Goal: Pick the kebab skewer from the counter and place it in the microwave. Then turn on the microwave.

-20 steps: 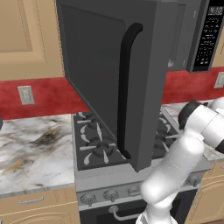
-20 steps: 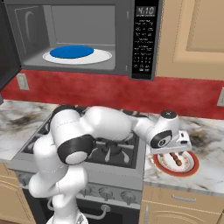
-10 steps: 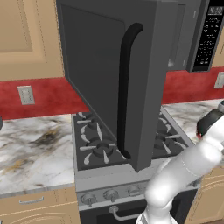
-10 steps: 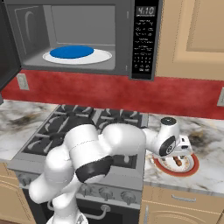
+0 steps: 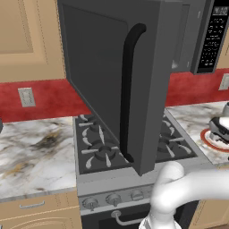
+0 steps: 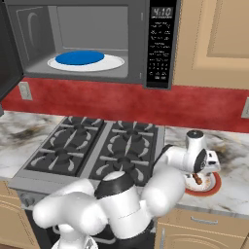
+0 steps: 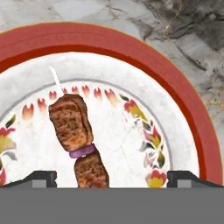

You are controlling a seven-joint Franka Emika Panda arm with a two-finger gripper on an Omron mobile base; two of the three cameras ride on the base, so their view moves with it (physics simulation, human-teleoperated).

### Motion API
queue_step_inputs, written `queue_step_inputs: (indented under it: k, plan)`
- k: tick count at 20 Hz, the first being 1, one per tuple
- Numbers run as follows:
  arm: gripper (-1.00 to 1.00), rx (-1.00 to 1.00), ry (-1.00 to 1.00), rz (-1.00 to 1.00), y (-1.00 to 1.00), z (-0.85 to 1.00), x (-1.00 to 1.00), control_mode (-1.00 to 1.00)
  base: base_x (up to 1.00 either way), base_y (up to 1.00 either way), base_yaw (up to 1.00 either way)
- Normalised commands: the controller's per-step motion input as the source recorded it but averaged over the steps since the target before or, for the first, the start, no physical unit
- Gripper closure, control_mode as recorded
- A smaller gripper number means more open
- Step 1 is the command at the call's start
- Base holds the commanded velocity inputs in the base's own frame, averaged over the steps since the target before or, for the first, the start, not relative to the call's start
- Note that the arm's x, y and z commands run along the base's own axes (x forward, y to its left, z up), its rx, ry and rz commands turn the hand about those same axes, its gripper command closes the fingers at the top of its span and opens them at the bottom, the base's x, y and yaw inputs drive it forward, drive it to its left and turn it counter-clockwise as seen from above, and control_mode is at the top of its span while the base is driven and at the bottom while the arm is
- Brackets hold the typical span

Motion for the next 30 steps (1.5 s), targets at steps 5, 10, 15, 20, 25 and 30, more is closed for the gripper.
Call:
queue_step_inputs:
  k: [5, 10, 15, 20, 25, 30]
  plan:
    - [-1.00, 0.05, 0.02, 0.00, -0.21, -0.15, 0.12, -1.00, 0.00, 0.00, 0.00]
    - [-1.00, 0.10, 0.04, 0.00, -0.18, -0.18, 0.10, -1.00, 0.00, 0.00, 0.00]
    - [-1.00, 0.09, 0.02, 0.00, -0.16, -0.21, 0.09, -1.00, 0.00, 0.00, 0.00]
    - [1.00, 0.06, 0.00, -0.02, -0.04, -0.31, -0.01, -1.00, 0.00, 0.00, 0.00]
    - [1.00, 0.01, 0.00, -0.05, 0.00, -0.31, -0.07, -1.00, 0.00, 0.00, 0.00]
    - [1.00, 0.00, -0.05, -0.10, 0.00, -0.26, -0.17, -1.00, 0.00, 0.00, 0.00]
